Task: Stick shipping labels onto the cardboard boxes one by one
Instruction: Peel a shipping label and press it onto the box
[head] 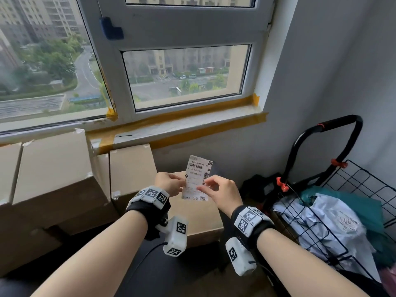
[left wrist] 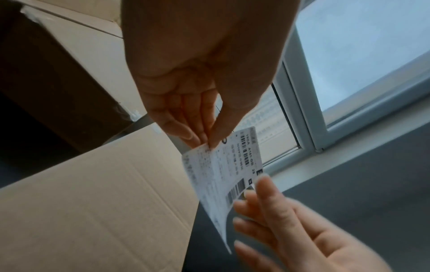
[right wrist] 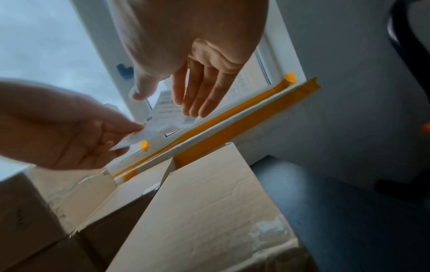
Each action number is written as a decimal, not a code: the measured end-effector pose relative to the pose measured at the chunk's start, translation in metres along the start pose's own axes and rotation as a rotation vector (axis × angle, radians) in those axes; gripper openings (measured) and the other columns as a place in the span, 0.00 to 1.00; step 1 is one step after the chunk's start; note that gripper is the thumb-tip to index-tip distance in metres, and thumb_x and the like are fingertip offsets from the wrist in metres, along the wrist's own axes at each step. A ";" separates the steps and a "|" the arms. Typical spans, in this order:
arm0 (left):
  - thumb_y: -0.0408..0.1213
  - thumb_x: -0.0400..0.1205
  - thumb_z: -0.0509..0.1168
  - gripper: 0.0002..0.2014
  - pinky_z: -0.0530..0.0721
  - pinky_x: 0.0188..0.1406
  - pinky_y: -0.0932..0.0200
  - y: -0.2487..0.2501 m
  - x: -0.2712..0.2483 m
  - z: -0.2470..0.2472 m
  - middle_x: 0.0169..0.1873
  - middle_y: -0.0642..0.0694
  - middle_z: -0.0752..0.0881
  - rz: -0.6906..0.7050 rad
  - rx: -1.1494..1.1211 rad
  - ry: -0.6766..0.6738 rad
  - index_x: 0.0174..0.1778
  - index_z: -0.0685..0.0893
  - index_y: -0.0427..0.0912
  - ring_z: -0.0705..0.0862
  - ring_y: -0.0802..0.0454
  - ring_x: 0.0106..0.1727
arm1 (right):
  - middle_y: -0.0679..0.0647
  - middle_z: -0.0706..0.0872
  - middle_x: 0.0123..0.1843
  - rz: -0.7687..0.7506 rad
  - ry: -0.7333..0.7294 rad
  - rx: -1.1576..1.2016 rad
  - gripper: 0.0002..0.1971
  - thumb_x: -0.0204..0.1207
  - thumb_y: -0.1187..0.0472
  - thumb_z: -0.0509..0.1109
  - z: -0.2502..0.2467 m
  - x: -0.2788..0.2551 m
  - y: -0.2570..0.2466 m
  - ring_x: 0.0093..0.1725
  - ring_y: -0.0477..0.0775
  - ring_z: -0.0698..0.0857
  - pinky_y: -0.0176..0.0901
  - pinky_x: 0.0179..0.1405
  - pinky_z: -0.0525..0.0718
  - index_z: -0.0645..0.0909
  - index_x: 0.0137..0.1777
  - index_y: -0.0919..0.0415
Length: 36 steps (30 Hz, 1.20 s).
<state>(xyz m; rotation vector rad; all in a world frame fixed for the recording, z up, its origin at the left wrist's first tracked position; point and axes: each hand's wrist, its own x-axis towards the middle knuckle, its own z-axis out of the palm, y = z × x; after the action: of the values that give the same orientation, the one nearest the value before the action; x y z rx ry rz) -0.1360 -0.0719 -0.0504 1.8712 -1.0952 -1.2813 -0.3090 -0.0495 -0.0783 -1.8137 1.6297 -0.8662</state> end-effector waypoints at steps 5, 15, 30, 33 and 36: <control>0.30 0.77 0.71 0.04 0.81 0.27 0.67 -0.020 0.002 -0.003 0.38 0.40 0.86 -0.075 -0.122 -0.003 0.38 0.83 0.35 0.82 0.54 0.32 | 0.53 0.87 0.51 0.286 -0.115 0.166 0.16 0.72 0.48 0.74 0.011 0.013 0.019 0.50 0.50 0.85 0.48 0.55 0.86 0.83 0.53 0.59; 0.25 0.76 0.70 0.11 0.85 0.44 0.59 -0.058 0.003 0.009 0.50 0.34 0.87 -0.177 -0.224 0.044 0.54 0.84 0.29 0.86 0.43 0.50 | 0.62 0.90 0.47 0.415 -0.297 0.282 0.08 0.75 0.64 0.72 0.038 0.016 0.028 0.39 0.52 0.86 0.41 0.40 0.86 0.86 0.47 0.72; 0.30 0.65 0.79 0.21 0.86 0.57 0.47 -0.080 0.013 0.027 0.49 0.41 0.87 -0.200 -0.007 0.213 0.46 0.76 0.45 0.87 0.45 0.53 | 0.53 0.89 0.46 0.416 -0.206 0.014 0.12 0.67 0.59 0.80 0.041 0.019 0.034 0.48 0.52 0.87 0.45 0.53 0.84 0.78 0.45 0.55; 0.31 0.64 0.80 0.21 0.87 0.56 0.48 -0.081 0.015 0.027 0.50 0.41 0.86 -0.213 0.016 0.240 0.42 0.73 0.47 0.87 0.45 0.52 | 0.53 0.89 0.47 0.414 -0.204 -0.004 0.13 0.67 0.59 0.80 0.041 0.018 0.033 0.49 0.52 0.87 0.47 0.54 0.85 0.77 0.44 0.55; 0.31 0.66 0.79 0.21 0.85 0.52 0.54 -0.078 0.012 0.030 0.47 0.44 0.86 -0.197 0.089 0.245 0.45 0.74 0.45 0.87 0.47 0.50 | 0.53 0.88 0.47 0.412 -0.211 -0.025 0.13 0.67 0.58 0.80 0.042 0.018 0.033 0.50 0.52 0.86 0.47 0.54 0.85 0.77 0.45 0.54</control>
<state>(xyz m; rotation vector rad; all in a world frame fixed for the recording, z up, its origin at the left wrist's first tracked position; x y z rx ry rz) -0.1390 -0.0467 -0.1312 2.1808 -0.8690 -1.0842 -0.2969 -0.0720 -0.1279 -1.4498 1.7886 -0.4561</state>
